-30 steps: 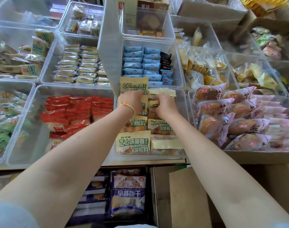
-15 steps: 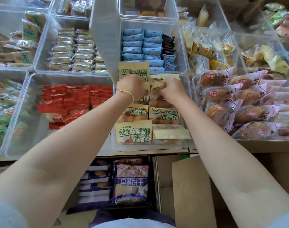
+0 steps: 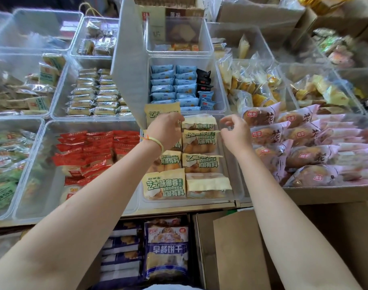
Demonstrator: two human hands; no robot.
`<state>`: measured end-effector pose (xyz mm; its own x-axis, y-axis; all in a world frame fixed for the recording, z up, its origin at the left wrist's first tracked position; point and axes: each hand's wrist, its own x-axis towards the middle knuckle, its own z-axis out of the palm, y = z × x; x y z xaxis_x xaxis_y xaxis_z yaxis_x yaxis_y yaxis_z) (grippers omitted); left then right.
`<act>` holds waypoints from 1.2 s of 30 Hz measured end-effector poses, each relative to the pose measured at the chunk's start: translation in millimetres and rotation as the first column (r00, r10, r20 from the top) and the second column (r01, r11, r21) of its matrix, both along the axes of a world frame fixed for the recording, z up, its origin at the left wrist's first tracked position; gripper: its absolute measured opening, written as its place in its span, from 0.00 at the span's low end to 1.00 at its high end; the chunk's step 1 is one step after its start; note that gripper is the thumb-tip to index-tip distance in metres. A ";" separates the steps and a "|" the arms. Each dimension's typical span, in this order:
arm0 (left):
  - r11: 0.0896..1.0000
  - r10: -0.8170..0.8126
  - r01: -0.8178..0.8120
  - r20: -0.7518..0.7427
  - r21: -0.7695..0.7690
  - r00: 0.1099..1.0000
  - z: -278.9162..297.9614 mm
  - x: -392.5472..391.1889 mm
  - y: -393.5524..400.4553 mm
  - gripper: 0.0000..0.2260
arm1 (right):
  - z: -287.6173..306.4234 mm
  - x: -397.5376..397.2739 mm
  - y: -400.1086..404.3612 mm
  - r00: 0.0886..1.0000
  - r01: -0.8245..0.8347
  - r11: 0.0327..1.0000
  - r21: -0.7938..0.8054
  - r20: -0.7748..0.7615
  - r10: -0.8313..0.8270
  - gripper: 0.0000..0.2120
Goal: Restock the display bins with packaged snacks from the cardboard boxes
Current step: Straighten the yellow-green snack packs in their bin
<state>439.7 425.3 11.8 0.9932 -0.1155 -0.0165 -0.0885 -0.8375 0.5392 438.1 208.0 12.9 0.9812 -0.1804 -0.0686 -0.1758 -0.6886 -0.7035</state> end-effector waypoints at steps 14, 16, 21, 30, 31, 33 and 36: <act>0.970 0.044 -0.030 -0.053 0.241 0.998 0.1 9.8 -4.5 0.11 | -13.7 7.2 14.4 0.976 -0.067 0.989 0.129 -0.198 0.092 0.07; 0.971 0.058 -0.043 -0.058 0.236 0.997 -3.3 7.3 -6.7 0.11 | -14.6 7.0 10.8 0.972 -0.064 0.985 0.160 -0.214 0.098 0.07; 0.994 0.051 -0.045 -0.055 0.104 0.997 -7.8 5.4 1.9 0.14 | -2.2 12.4 0.5 0.970 -0.103 0.994 0.041 -0.216 0.110 0.18; 0.990 0.132 -0.136 0.066 0.048 0.989 5.8 25.7 15.3 0.25 | 13.3 44.2 43.5 0.936 -0.351 0.861 -0.368 -0.113 0.333 0.12; 0.990 0.108 -0.111 0.038 0.088 0.993 7.4 28.5 13.7 0.26 | 10.2 48.1 48.7 0.906 -0.423 0.793 -0.438 -0.208 0.369 0.15; 0.987 0.081 -0.082 0.015 0.141 0.997 8.3 32.7 12.1 0.22 | 4.7 56.0 52.7 0.888 -0.459 0.701 -0.546 -0.267 0.373 0.17; 0.987 0.095 -0.095 0.001 0.130 0.995 7.1 32.7 13.8 0.15 | 2.3 64.1 52.9 0.928 -0.332 0.632 -0.700 -0.124 0.350 0.11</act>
<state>472.4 439.1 19.0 0.9994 -0.0172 -0.0303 -0.0026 -0.9049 0.4257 502.2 260.9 15.2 0.9822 0.1825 -0.0440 0.1830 -0.9831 0.0098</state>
